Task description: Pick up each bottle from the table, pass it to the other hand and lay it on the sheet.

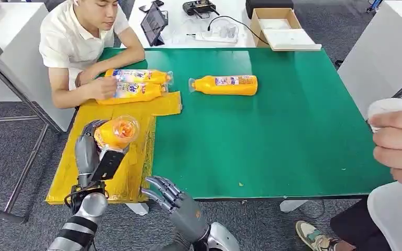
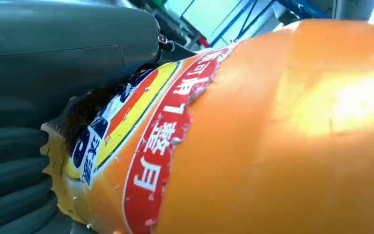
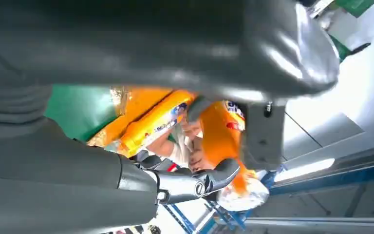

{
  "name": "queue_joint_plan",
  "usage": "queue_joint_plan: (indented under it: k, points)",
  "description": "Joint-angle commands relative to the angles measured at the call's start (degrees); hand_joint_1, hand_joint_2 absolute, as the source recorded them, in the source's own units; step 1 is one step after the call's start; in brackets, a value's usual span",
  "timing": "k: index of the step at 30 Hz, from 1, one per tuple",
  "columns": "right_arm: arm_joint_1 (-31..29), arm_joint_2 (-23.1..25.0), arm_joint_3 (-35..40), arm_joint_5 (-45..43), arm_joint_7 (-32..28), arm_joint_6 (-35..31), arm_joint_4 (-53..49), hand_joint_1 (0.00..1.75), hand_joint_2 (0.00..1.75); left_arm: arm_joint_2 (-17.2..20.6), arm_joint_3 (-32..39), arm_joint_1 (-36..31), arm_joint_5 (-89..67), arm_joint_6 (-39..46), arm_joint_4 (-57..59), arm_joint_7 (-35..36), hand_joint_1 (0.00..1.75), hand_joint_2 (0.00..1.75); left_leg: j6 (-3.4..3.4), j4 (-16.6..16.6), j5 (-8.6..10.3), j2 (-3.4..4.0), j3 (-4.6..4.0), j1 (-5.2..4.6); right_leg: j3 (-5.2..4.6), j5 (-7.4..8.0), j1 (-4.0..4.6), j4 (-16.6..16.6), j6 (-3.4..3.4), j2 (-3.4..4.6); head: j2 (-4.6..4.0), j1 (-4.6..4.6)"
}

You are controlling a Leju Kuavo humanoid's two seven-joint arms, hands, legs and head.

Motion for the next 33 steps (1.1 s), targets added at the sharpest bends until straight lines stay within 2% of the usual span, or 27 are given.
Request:
queue_joint_plan:
  k: [1,5,10,12,15,19,20,22,24,25,26,28,30,33]
  points:
    - [0.30,0.14,-1.82,-0.54,-1.68,1.62,0.06,0.00,0.00,0.79,-0.70,-10.63,-19.75,-0.49,22.73,8.31,1.75,1.75,-0.11,-0.05,0.08,-0.26,0.08,0.07,0.18,0.00,0.08,-0.07,-0.13,-0.32,0.00,0.00]
    - [-0.17,0.00,-1.82,-0.70,-1.98,2.68,-0.14,0.00,0.00,1.12,-4.41,-14.98,-28.90,-5.83,32.27,14.51,1.75,1.75,-0.08,-0.03,0.05,-0.09,0.06,0.07,0.11,0.00,0.07,-0.04,-0.10,-0.17,0.00,0.00]
    - [0.04,-0.21,-2.52,-1.05,-2.05,3.03,-1.07,0.00,0.00,0.39,-4.77,-17.08,-29.62,-9.54,36.92,15.81,1.75,1.75,-0.08,0.02,0.03,-0.07,0.01,0.10,0.10,0.00,0.10,-0.02,-0.10,-0.16,0.00,0.00]
    - [-0.14,-0.06,-2.85,-1.34,-2.06,3.73,-1.13,0.00,0.00,0.43,-6.22,-19.46,-31.91,-15.09,40.37,18.81,1.75,1.75,-0.05,0.00,0.04,-0.07,0.01,0.04,0.07,-0.01,0.04,0.00,-0.06,-0.15,0.00,0.02]
    - [-0.58,0.09,-2.49,-2.03,-2.06,4.53,-1.31,0.00,0.00,0.11,-5.98,-21.46,-31.93,-18.41,43.03,20.33,1.75,1.75,-0.07,0.00,0.05,-0.06,0.03,0.04,0.09,0.01,0.04,0.01,-0.09,-0.12,-0.02,0.00]
    - [-0.98,0.13,-2.00,-3.11,-2.06,4.21,-1.27,0.00,0.00,-0.24,-5.13,-22.85,-30.60,-23.52,45.26,19.93,1.75,1.75,-0.12,0.01,0.06,0.06,0.12,0.11,0.19,0.07,0.11,-0.02,-0.14,-0.05,0.00,0.00]
    - [-0.99,0.07,-1.75,-3.67,-2.06,3.69,-1.32,0.00,0.00,-0.78,-2.42,-22.49,-26.66,-25.80,45.03,16.43,0.03,1.75,-0.09,-0.03,0.06,0.05,0.19,0.05,0.21,0.05,0.05,-0.01,-0.11,-0.04,0.00,0.00]
    - [-0.98,-0.29,-1.23,-4.29,-2.06,3.13,-1.37,0.00,0.00,-1.01,-0.65,-21.87,-23.72,-27.78,44.66,13.81,0.00,1.75,-0.11,-0.07,0.06,0.13,0.31,0.07,0.32,0.09,0.08,-0.07,-0.14,0.02,0.00,0.00]
    - [-1.44,-1.26,0.69,-6.75,-2.06,2.25,-1.45,0.00,0.00,-1.31,4.91,-20.17,-12.87,-37.36,42.84,4.27,0.00,1.75,-0.07,-0.06,0.01,0.19,0.37,0.04,0.32,0.05,0.04,-0.02,-0.09,0.12,0.00,-0.02]
    - [-1.44,-1.26,0.69,-6.75,-2.06,2.25,-1.45,0.00,0.00,-1.31,4.91,-20.17,-12.87,-37.36,42.84,4.27,0.00,1.75,-0.10,-0.11,0.03,0.24,0.42,0.06,0.35,0.08,0.07,-0.07,-0.13,0.14,0.00,-0.02]
    - [-2.08,-1.79,2.18,-8.04,-2.06,1.92,-1.25,0.00,0.00,-1.00,7.53,-19.17,-6.22,-45.12,41.62,-2.07,0.00,1.75,-0.08,-0.12,0.03,0.18,0.46,0.05,0.41,0.06,0.05,-0.07,-0.11,0.08,0.00,-0.04]
    - [-2.26,-1.87,2.42,-8.42,-2.06,1.78,-1.03,0.00,0.00,-0.63,7.47,-18.96,-5.64,-45.87,41.24,-2.87,0.00,1.75,-0.09,-0.13,0.03,0.20,0.52,0.08,0.51,0.08,0.08,-0.12,-0.11,0.12,0.00,0.00]
    - [-3.48,-2.49,4.54,-10.55,-2.06,-0.20,0.09,0.00,0.00,0.07,6.73,-18.56,-1.84,-49.35,38.91,-5.03,0.00,1.75,-0.06,-0.11,0.04,-0.09,0.58,-0.01,0.62,0.02,-0.02,-0.01,-0.08,-0.04,0.00,-0.04]
    - [-3.67,-2.54,4.63,-10.52,-2.06,-1.06,0.57,0.00,0.00,-0.45,6.63,-18.53,-0.72,-47.84,37.03,-6.56,0.00,1.75,-0.08,-0.09,0.07,-0.19,0.55,0.03,0.68,0.05,0.01,-0.03,-0.09,-0.15,0.00,0.02]
